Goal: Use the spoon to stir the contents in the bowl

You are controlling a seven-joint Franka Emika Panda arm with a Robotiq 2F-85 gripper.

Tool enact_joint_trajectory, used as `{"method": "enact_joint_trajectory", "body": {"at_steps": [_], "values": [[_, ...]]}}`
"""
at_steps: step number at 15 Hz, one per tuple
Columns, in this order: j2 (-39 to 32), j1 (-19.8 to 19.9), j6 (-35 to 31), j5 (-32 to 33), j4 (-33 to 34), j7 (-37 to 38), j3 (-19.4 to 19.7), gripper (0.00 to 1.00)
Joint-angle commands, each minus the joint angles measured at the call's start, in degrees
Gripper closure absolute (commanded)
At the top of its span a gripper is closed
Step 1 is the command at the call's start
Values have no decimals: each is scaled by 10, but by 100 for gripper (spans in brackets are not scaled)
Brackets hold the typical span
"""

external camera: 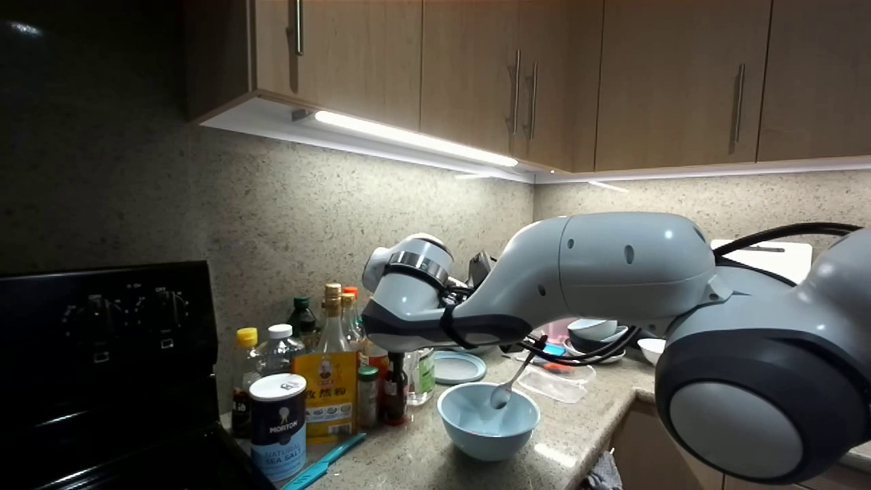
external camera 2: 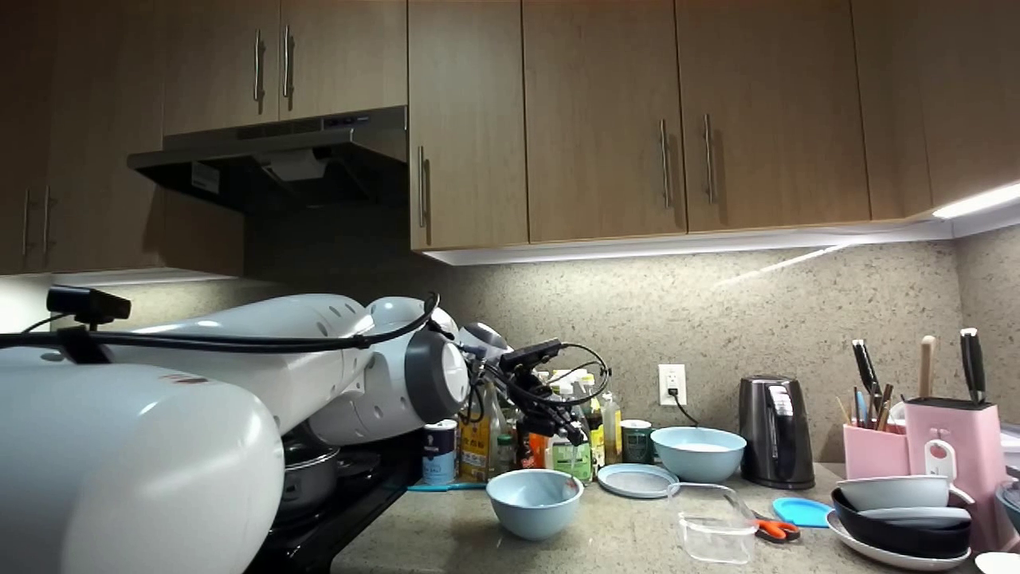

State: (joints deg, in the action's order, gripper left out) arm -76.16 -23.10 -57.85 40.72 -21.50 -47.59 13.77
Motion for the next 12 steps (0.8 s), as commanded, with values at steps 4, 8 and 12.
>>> {"method": "enact_joint_trajectory", "body": {"at_steps": [4,8,12], "values": [[16,-2,47,-21,-18,24,-15,99],[14,-4,80,-28,-25,17,-24,99],[-11,-15,85,-22,-14,-18,-28,99]]}}
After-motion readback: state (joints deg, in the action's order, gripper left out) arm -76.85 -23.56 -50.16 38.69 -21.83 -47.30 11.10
